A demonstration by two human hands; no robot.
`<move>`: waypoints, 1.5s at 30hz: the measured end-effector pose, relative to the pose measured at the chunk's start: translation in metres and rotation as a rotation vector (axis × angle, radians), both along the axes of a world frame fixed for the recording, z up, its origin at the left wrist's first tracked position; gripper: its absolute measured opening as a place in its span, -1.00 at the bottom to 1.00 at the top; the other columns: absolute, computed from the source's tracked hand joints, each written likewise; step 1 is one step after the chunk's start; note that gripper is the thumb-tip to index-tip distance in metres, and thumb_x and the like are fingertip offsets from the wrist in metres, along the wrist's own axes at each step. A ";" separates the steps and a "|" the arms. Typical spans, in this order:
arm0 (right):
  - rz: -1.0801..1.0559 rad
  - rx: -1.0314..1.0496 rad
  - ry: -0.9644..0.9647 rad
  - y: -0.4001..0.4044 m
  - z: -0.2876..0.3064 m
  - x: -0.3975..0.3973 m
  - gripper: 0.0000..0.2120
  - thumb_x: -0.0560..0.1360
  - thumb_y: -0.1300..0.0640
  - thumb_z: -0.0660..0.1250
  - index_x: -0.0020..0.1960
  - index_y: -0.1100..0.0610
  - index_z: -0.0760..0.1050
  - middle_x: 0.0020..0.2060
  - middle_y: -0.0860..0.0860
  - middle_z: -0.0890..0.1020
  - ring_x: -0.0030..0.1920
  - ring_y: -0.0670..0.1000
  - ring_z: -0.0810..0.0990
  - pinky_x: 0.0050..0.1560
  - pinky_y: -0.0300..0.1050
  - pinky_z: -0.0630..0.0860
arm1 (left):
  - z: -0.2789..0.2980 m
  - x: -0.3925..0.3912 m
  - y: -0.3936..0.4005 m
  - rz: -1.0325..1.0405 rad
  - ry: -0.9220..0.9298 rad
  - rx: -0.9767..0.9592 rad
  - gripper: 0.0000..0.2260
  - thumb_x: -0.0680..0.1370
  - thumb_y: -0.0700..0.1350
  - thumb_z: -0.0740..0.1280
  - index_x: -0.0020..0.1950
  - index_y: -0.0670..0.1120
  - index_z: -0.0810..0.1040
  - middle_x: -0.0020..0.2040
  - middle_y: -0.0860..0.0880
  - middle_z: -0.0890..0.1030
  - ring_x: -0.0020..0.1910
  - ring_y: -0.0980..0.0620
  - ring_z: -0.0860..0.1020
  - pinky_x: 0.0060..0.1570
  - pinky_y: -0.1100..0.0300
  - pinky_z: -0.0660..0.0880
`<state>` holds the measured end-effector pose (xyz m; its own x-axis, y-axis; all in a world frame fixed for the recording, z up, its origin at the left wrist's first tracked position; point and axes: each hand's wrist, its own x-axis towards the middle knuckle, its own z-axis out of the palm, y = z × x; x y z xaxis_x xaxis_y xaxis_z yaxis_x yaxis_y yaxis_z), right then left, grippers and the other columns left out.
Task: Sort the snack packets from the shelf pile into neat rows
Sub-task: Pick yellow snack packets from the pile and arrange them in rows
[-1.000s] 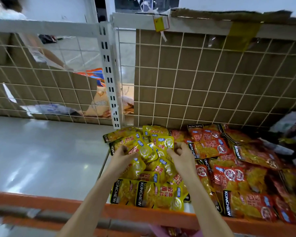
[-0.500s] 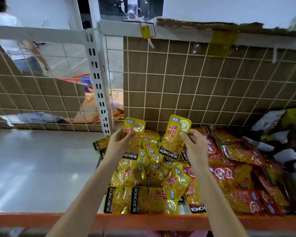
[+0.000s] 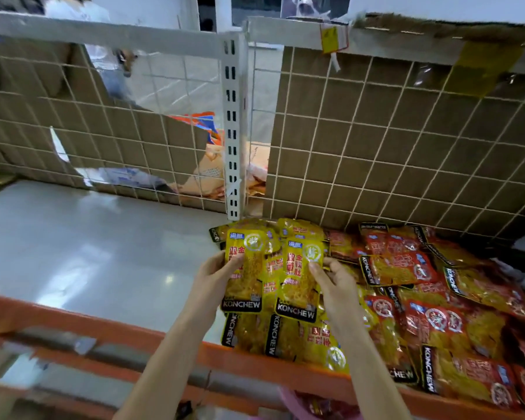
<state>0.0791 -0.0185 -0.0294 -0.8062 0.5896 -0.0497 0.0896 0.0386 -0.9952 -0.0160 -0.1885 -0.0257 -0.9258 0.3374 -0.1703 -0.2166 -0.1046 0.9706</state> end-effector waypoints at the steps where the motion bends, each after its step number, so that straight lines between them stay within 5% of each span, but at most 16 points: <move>1: 0.023 -0.007 0.002 -0.003 -0.001 -0.002 -0.97 0.57 0.09 0.27 -0.05 -0.02 0.48 -0.14 0.01 0.61 -0.09 -0.01 0.56 -0.10 -0.27 0.45 | 0.000 0.002 -0.006 0.028 0.004 -0.008 -0.92 0.54 -0.17 0.31 -0.03 -0.09 0.60 -0.16 -0.04 0.68 -0.25 0.05 0.64 -0.23 0.12 0.59; 5: 0.103 0.002 0.006 -0.015 0.002 -0.008 -0.89 0.56 0.10 0.29 -0.11 -0.08 0.43 -0.21 0.02 0.57 -0.13 0.10 0.53 -0.03 -0.16 0.49 | -0.003 0.010 -0.024 0.126 0.033 -0.039 -0.87 0.55 -0.17 0.31 0.01 -0.17 0.62 -0.04 -0.25 0.64 -0.07 -0.19 0.59 0.03 -0.18 0.52; 8: 0.184 0.016 0.002 -0.024 0.002 -0.015 -0.85 0.56 0.09 0.29 -0.13 -0.12 0.40 -0.21 -0.13 0.53 -0.14 -0.08 0.51 -0.03 -0.18 0.48 | -0.006 0.021 -0.040 0.222 0.029 -0.042 -0.88 0.52 -0.14 0.36 -0.03 -0.14 0.64 -0.06 -0.30 0.63 -0.08 -0.23 0.57 0.04 -0.29 0.48; 13: 0.418 0.010 0.014 -0.061 -0.012 -0.034 -0.90 0.55 0.15 0.30 -0.14 0.00 0.47 -0.26 -0.04 0.55 -0.19 -0.06 0.50 -0.20 -0.24 0.43 | -0.010 0.049 -0.084 0.485 -0.006 -0.048 -0.92 0.52 -0.19 0.35 -0.12 -0.09 0.63 -0.25 -0.06 0.66 -0.22 -0.09 0.60 -0.09 -0.04 0.55; 15: 0.544 -0.011 0.022 -0.088 -0.016 -0.041 -0.92 0.54 0.19 0.30 -0.12 0.09 0.52 -0.27 0.03 0.57 -0.21 -0.02 0.51 -0.17 -0.13 0.44 | -0.015 0.062 -0.111 0.587 -0.025 -0.048 -0.92 0.52 -0.20 0.34 -0.13 -0.10 0.62 -0.28 -0.04 0.65 -0.28 -0.02 0.60 -0.13 0.00 0.54; 19: 0.720 -0.064 0.037 -0.148 -0.021 -0.050 -0.89 0.53 0.27 0.30 -0.15 0.11 0.52 -0.30 -0.02 0.61 -0.30 -0.13 0.55 -0.25 -0.29 0.50 | -0.023 0.088 -0.164 0.770 -0.059 -0.024 -0.90 0.55 -0.24 0.28 -0.11 -0.15 0.59 -0.35 0.03 0.63 -0.39 0.11 0.58 -0.34 0.22 0.53; 23: 0.864 -0.112 0.030 -0.214 -0.021 -0.057 -0.86 0.52 0.31 0.31 -0.16 0.12 0.52 -0.32 -0.02 0.61 -0.33 -0.13 0.56 -0.27 -0.25 0.51 | -0.023 0.107 -0.220 0.929 -0.031 -0.029 -0.87 0.56 -0.26 0.26 -0.14 -0.15 0.58 -0.42 0.06 0.61 -0.47 0.19 0.54 -0.43 0.33 0.48; 28: 0.989 -0.097 0.034 -0.310 -0.018 -0.063 -0.94 0.42 0.03 0.39 -0.13 0.00 0.60 -0.19 0.02 0.67 -0.14 0.05 0.63 -0.07 0.04 0.56 | -0.017 0.122 -0.303 1.043 -0.052 -0.023 -0.86 0.55 -0.24 0.28 -0.17 -0.12 0.58 -0.40 0.05 0.61 -0.39 0.11 0.55 -0.37 0.25 0.51; 32: 1.064 -0.091 0.075 -0.391 -0.017 -0.064 -0.86 0.53 0.28 0.31 -0.15 0.09 0.55 -0.25 0.00 0.64 -0.25 -0.10 0.57 -0.16 -0.14 0.50 | -0.012 0.132 -0.378 1.114 -0.035 -0.094 -0.86 0.55 -0.25 0.27 -0.18 -0.14 0.56 -0.39 0.04 0.59 -0.42 0.16 0.54 -0.41 0.32 0.46; 36: 1.090 -0.074 0.087 -0.456 -0.021 -0.062 -0.85 0.53 0.28 0.30 -0.17 0.10 0.55 -0.32 -0.05 0.64 -0.27 -0.10 0.57 -0.24 -0.24 0.51 | -0.015 0.139 -0.440 1.152 -0.052 -0.131 -0.87 0.55 -0.24 0.29 -0.20 -0.13 0.56 -0.39 0.03 0.60 -0.43 0.15 0.54 -0.42 0.33 0.47; 41: 1.063 -0.062 0.067 -0.513 -0.027 -0.075 -0.81 0.53 0.28 0.30 -0.19 0.05 0.55 -0.32 -0.05 0.64 -0.25 -0.07 0.58 -0.20 -0.17 0.52 | -0.020 0.126 -0.493 1.165 -0.082 -0.063 -0.87 0.56 -0.27 0.27 -0.18 -0.18 0.54 -0.38 -0.02 0.59 -0.49 0.17 0.55 -0.49 0.33 0.47; 45: 1.023 -0.025 0.059 -0.544 -0.033 -0.106 -0.87 0.52 0.23 0.33 -0.18 0.06 0.56 -0.26 0.03 0.67 -0.20 0.02 0.62 -0.09 0.08 0.56 | -0.025 0.093 -0.525 1.140 -0.094 -0.044 -0.86 0.56 -0.27 0.27 -0.18 -0.16 0.54 -0.40 0.01 0.60 -0.49 0.17 0.56 -0.49 0.34 0.46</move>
<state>-0.0273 -0.5628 -0.0628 -0.9239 -0.3825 0.0040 -0.0243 0.0483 -0.9985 0.0774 -0.7134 -0.0507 -0.6724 -0.6980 -0.2462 -0.0897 -0.2534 0.9632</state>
